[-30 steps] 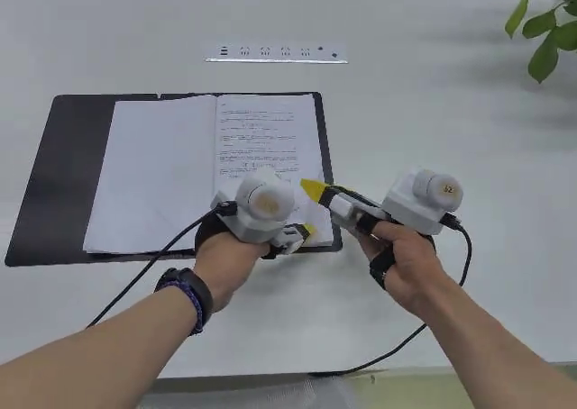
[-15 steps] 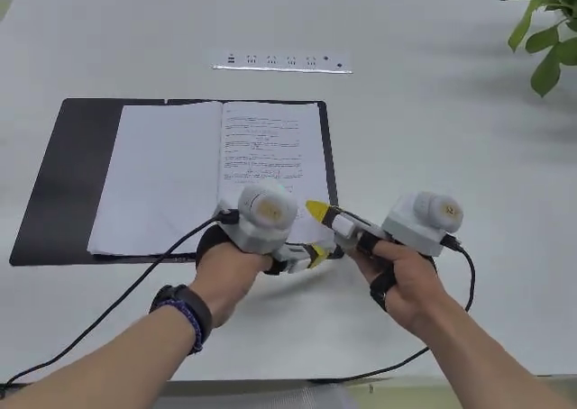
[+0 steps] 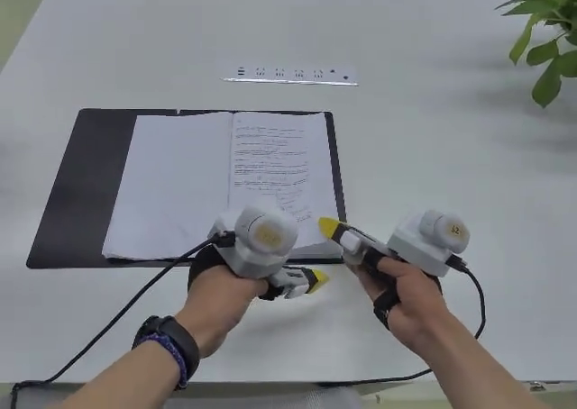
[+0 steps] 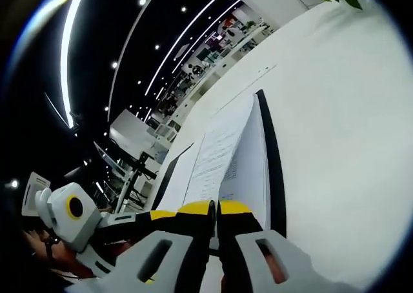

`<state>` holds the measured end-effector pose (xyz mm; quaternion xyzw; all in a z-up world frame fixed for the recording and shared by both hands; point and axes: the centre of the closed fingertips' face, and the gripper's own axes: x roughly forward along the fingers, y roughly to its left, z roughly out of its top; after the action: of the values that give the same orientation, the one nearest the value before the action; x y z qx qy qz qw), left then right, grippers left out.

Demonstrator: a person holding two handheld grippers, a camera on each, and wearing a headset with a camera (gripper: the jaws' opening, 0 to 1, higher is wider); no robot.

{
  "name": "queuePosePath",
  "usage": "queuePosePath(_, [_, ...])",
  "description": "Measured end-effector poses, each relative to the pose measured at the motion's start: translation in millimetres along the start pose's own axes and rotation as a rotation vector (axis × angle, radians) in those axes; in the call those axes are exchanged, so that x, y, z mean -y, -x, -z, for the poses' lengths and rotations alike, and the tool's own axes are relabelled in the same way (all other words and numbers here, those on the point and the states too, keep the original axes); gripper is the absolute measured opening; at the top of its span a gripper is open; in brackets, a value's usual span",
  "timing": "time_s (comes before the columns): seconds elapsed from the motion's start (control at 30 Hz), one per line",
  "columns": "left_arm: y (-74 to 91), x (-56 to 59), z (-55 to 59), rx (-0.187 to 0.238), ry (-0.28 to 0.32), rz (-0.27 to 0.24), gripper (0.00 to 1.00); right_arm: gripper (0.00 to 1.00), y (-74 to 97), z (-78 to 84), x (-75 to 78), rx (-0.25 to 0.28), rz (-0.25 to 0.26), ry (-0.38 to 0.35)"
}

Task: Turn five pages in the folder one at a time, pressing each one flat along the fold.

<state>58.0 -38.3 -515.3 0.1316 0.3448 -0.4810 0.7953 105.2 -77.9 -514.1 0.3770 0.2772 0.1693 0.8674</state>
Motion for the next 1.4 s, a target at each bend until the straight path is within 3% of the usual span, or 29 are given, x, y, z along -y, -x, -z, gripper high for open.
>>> queuePosePath(0.4, [45.4,-26.3,6.6,0.035,0.026,-0.077,0.64,0.0,-3.4,-3.3,-16.3,0.058,0.001,-0.057])
queuePosePath(0.83, [83.3,-39.9,9.9,0.073,0.04,-0.123,0.65,0.0,-6.2,-8.2,-31.7,0.09,-0.007,-0.061])
queuePosePath(0.93, [86.6,-42.9,11.0,0.089,0.066,-0.123,0.63,0.0,-7.5,-7.0,-33.8,0.091,0.005,-0.06])
queuePosePath(1.07, [89.2,-45.2,13.6,0.083,0.065,-0.126,0.64,0.0,-10.9,-5.7,-42.5,0.102,-0.002,-0.069])
queuePosePath(1.4, [107.2,-56.1,10.1,0.117,0.081,-0.148,0.66,0.0,-16.9,-0.7,-52.7,0.106,-0.006,-0.069])
